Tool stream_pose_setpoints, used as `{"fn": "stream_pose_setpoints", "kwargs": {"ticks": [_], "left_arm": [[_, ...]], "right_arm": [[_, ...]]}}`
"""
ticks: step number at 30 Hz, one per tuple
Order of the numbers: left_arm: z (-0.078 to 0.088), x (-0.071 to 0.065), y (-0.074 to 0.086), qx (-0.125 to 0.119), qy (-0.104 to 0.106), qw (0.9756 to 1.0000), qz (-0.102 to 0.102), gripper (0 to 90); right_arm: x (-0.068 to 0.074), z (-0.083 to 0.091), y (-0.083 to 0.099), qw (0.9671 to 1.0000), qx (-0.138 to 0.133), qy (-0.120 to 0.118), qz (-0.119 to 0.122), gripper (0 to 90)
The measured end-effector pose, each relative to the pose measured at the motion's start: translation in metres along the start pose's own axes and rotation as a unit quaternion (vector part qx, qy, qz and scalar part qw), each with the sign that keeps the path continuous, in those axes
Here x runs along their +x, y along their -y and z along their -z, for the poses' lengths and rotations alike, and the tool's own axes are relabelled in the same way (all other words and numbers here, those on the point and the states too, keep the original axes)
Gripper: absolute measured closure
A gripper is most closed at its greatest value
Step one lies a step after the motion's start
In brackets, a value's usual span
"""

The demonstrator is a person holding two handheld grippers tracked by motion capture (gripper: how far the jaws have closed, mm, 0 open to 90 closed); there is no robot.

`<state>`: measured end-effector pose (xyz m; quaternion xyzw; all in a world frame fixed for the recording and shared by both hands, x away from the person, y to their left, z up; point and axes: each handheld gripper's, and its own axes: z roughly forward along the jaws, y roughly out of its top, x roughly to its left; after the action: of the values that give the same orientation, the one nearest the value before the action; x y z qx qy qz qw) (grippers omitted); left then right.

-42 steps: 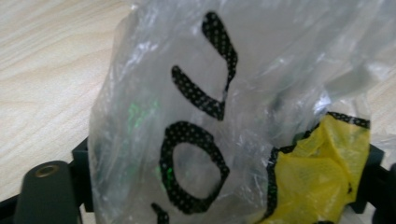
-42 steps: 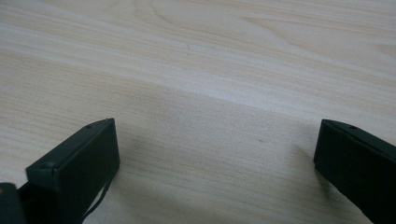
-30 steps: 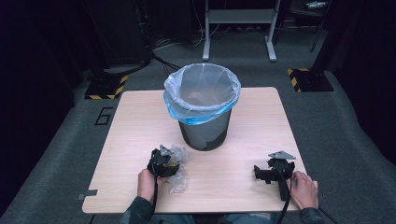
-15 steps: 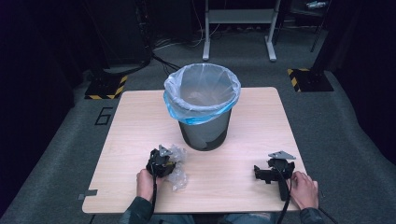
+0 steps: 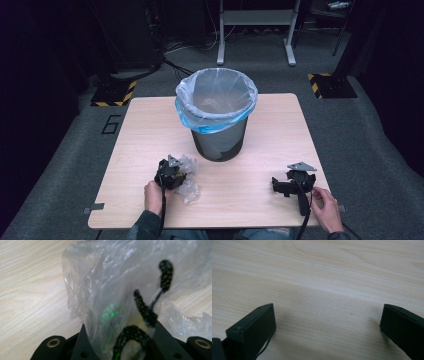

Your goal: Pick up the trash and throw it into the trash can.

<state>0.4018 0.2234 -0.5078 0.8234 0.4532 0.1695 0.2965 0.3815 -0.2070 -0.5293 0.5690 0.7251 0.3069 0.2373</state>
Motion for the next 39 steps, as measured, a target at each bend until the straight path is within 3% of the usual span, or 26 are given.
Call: {"fn": "stream_pose_setpoints", "kwargs": {"ticks": [7, 14, 39], "left_arm": [[0.004, 0.002, 0.0, -0.006, -0.002, 1.0, -0.001, 77.7], [0.013, 0.002, -0.003, -0.015, -0.003, 0.9999, -0.004, 77.6], [0.023, 0.004, -0.01, -0.022, -0.003, 0.9997, -0.01, 77.7]], "right_arm": [[0.0, 0.0, 0.0, 1.0, 0.0, 0.0, 0.0, 0.0], [0.003, 0.001, 0.001, 0.9998, -0.003, 0.016, -0.014, 0.0], [0.004, 0.001, 0.001, 0.9997, -0.001, 0.016, -0.017, 0.0]]}}
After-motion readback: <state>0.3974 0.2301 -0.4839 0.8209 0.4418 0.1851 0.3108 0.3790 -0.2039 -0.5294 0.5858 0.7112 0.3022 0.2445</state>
